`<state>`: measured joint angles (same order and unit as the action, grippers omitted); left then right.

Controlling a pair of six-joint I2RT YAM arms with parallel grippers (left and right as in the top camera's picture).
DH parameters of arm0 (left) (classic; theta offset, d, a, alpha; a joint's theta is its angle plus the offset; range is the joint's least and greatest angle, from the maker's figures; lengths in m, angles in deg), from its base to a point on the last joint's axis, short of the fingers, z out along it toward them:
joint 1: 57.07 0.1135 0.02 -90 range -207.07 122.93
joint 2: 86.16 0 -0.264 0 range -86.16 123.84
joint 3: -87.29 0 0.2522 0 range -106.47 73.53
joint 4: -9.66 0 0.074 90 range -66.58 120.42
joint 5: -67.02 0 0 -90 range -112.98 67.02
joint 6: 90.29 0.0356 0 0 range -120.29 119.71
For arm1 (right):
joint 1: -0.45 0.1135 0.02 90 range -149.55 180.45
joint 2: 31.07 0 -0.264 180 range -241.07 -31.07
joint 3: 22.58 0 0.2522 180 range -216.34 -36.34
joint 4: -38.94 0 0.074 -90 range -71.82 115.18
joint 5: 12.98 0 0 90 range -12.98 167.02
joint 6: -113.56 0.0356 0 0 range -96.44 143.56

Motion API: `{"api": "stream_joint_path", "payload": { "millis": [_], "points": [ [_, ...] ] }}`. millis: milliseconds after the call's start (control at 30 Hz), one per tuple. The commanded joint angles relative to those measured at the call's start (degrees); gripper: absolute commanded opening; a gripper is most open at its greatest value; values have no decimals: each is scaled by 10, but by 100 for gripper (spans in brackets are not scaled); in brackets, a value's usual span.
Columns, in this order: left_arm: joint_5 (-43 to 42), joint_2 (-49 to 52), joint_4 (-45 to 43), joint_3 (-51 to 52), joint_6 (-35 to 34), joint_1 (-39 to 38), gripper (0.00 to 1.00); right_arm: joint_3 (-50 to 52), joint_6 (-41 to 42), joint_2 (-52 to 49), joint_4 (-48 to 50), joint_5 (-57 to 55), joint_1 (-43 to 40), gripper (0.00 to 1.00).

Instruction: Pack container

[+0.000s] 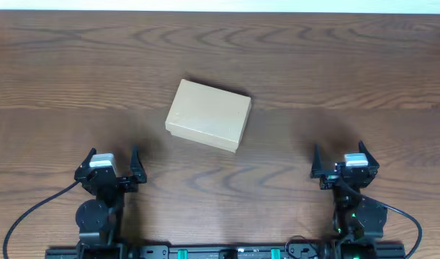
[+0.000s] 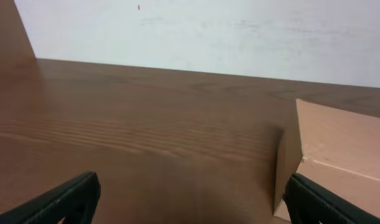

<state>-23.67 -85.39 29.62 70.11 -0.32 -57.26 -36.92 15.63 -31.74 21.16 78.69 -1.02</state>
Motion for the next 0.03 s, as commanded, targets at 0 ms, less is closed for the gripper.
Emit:
{"api": "stream_joint_path", "payload": {
  "millis": [0],
  "points": [
    [-4, -6, 14, 16, -2, -2, 95, 2, 6, 4, -1, -2, -3, 99]
  ]
}}
